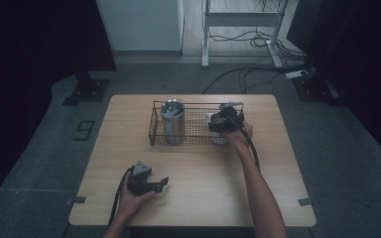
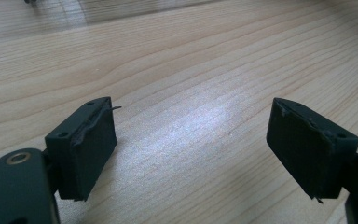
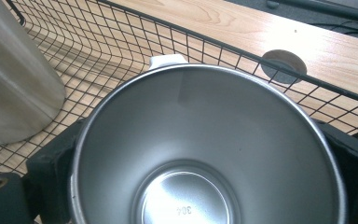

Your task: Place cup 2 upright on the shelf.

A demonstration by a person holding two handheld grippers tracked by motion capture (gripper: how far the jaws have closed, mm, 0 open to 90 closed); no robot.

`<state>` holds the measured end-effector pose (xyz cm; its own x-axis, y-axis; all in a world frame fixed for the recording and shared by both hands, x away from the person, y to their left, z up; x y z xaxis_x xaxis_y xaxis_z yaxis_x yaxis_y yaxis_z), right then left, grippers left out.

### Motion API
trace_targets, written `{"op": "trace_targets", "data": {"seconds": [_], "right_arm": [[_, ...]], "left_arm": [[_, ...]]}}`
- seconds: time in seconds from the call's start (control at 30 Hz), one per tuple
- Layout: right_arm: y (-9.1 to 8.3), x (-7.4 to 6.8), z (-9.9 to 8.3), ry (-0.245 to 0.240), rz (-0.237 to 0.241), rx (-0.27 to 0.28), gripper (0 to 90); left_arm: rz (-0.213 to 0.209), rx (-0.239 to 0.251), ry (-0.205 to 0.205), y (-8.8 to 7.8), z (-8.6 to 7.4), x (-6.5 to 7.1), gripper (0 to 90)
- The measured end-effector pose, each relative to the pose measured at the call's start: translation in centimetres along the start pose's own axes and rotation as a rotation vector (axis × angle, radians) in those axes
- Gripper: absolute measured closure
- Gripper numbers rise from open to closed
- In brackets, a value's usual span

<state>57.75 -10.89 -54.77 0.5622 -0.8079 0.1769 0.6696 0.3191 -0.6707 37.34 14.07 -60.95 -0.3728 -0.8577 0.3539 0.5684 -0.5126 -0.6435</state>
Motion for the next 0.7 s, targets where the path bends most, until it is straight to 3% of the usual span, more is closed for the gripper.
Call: {"op": "trace_targets", "data": {"seconds": [0.3, 0.7], "right_arm": [[-0.1, 0.1, -0.3, -0.002, 0.005, -0.011, 5.5], [-0.7, 0.0, -1.1, -0.039, -0.01, -0.065, 4.9]], "left_arm": [[-0.001, -0.004, -0.002, 0.0, 0.0, 0.0, 16.0], [0.001, -0.004, -0.001, 0.0, 0.0, 0.0, 16.0]]}}
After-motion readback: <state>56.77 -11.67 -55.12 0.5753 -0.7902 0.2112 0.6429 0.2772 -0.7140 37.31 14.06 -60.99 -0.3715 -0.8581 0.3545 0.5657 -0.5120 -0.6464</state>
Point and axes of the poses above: each handheld gripper's, and its own axes: y roughly forward along the jaws, z roughly out of its top, x roughly to its right, the point moved 10 cm from there along y, roughly forward along the jaws, and after that the axes turned 15 degrees about -y, right-handed, at the moved point
